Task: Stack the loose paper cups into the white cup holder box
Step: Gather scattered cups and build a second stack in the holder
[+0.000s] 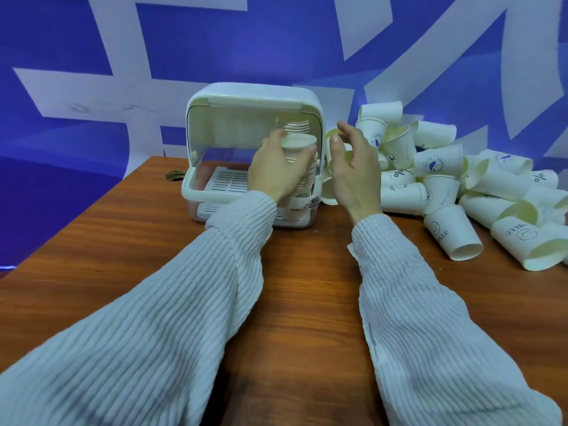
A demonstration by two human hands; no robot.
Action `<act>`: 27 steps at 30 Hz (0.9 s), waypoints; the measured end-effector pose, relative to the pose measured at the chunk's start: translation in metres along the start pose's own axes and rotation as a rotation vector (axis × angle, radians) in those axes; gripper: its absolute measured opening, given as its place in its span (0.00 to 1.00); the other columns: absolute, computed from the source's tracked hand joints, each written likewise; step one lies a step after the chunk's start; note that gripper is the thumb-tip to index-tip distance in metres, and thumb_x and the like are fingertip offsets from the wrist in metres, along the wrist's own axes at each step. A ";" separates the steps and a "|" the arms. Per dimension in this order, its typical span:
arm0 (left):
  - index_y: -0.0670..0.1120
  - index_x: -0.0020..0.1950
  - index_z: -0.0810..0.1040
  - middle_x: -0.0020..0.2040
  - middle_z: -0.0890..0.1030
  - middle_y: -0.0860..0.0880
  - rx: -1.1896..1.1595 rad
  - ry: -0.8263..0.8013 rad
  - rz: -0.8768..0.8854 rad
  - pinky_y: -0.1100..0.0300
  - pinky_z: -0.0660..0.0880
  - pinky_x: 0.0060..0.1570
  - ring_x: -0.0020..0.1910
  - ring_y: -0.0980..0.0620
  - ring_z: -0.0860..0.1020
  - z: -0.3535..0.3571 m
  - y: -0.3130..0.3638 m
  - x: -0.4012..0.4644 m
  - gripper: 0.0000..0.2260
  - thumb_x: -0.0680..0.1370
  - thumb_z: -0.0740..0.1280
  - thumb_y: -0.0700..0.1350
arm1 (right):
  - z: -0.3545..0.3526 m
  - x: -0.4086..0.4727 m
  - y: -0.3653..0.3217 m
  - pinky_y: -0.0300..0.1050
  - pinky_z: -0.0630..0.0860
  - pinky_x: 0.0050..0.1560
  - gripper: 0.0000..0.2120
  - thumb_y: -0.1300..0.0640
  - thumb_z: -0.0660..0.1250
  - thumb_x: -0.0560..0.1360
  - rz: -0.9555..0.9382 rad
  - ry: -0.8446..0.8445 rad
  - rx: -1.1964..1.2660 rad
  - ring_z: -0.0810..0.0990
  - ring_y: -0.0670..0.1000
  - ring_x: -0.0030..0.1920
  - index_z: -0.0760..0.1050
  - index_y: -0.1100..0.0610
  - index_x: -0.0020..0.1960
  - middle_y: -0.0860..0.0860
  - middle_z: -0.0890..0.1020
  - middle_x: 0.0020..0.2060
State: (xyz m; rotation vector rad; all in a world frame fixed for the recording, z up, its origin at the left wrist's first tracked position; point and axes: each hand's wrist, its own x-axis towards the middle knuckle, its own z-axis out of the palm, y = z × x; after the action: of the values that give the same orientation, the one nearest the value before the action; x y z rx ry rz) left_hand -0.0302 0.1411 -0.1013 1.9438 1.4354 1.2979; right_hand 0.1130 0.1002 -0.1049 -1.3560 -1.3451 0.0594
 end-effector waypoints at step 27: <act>0.51 0.79 0.65 0.67 0.78 0.53 -0.790 -0.429 -0.214 0.52 0.80 0.62 0.62 0.56 0.81 0.075 0.033 -0.130 0.38 0.73 0.72 0.64 | -0.125 -0.066 0.013 0.36 0.78 0.38 0.29 0.60 0.76 0.75 0.466 -0.356 0.149 0.84 0.43 0.43 0.64 0.54 0.70 0.53 0.82 0.56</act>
State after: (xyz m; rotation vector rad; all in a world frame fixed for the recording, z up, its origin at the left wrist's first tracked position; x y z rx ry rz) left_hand 0.0451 0.0266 -0.1709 1.3689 0.7269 1.0370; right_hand 0.1859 -0.0215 -0.1144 -1.5523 -1.2528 0.7311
